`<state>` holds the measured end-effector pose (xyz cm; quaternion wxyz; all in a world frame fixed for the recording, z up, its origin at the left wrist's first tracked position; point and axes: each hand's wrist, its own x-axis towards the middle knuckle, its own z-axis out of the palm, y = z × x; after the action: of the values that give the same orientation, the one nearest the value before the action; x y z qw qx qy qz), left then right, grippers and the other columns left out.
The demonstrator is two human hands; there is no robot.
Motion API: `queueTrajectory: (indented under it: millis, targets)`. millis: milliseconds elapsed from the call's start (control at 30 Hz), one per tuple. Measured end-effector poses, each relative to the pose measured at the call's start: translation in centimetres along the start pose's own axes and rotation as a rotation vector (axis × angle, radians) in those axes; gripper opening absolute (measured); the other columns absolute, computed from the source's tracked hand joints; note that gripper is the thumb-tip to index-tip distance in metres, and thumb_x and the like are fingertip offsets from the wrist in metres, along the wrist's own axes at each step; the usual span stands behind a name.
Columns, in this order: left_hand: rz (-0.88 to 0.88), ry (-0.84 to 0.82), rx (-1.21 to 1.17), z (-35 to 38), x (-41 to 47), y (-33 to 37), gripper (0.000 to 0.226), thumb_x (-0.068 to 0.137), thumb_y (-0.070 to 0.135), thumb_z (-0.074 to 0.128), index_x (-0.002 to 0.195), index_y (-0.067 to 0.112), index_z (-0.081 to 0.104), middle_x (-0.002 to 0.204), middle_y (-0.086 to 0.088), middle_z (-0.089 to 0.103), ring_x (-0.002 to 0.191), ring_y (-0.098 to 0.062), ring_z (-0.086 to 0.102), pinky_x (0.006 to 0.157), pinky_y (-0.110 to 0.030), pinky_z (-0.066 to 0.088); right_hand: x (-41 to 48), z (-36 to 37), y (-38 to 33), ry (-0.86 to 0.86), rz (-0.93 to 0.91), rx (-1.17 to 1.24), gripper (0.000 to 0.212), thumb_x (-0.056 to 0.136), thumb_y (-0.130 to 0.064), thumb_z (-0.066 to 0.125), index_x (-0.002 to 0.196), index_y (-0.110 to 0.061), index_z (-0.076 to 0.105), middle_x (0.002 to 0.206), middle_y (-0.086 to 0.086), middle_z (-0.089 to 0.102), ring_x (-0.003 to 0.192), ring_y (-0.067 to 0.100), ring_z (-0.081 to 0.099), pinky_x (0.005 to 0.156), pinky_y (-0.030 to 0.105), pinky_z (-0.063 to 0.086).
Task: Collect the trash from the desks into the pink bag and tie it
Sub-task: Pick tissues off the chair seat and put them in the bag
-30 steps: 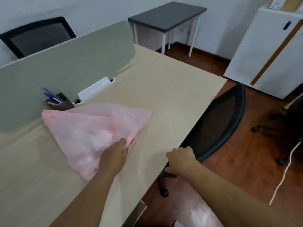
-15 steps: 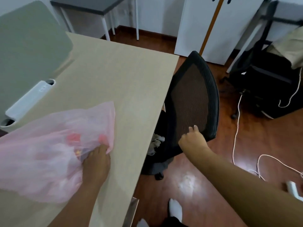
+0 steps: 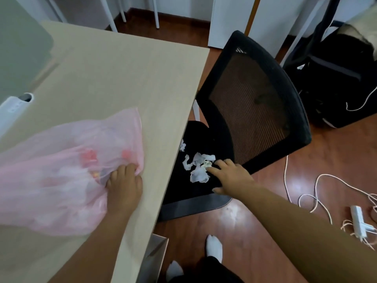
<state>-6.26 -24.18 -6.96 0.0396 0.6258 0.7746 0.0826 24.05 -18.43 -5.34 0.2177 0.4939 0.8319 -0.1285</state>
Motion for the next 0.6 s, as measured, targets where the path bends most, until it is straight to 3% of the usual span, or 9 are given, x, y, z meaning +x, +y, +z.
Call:
queueTrajectory:
  millis: [267, 400, 500, 600]
  targets:
    - [0.017, 0.124, -0.037, 1.7, 8.0, 2.5, 0.043, 0.079, 0.028, 0.036, 0.106, 0.007, 0.061, 0.094, -0.022, 0.059, 0.088, -0.044, 0.054, 0.081, -0.051, 0.043, 10.3, 9.9, 3.3, -0.091, 0.168, 0.338, 0.102, 0.074, -0.051, 0.073, 0.151, -0.041, 0.005, 0.158, 0.008, 0.001, 0.14, 0.033, 0.013, 0.096, 0.045, 0.047]
    - [0.047, 0.163, -0.015, 2.9, 12.8, 3.5, 0.038, 0.08, 0.025, 0.039, 0.107, 0.008, 0.058, 0.097, -0.022, 0.058, 0.091, -0.044, 0.052, 0.082, -0.049, 0.041, 15.7, 13.7, 5.1, -0.075, 0.157, 0.218, 0.11, 0.071, -0.046, 0.078, 0.15, -0.04, 0.003, 0.16, 0.008, -0.012, 0.144, 0.041, 0.001, 0.096, 0.049, 0.047]
    - [0.092, 0.186, -0.018, 3.7, 16.3, 4.3, 0.034, 0.08, 0.024, 0.041, 0.107, 0.011, 0.057, 0.1, -0.023, 0.059, 0.094, -0.044, 0.052, 0.085, -0.049, 0.041, 19.7, 15.4, 6.1, -0.156, 0.123, 0.029, 0.123, 0.068, -0.054, 0.079, 0.15, -0.039, -0.013, 0.157, 0.009, -0.027, 0.142, 0.049, -0.015, 0.105, 0.065, 0.029]
    - [0.122, 0.206, -0.017, 4.4, 18.6, 4.4, 0.03, 0.083, 0.025, 0.042, 0.108, 0.014, 0.055, 0.103, -0.021, 0.059, 0.097, -0.043, 0.052, 0.085, -0.049, 0.041, 22.9, 16.9, 7.0, -0.223, 0.114, 0.063, 0.131, 0.066, -0.057, 0.079, 0.146, -0.044, -0.024, 0.154, 0.008, -0.036, 0.139, 0.051, -0.022, 0.103, 0.072, 0.026]
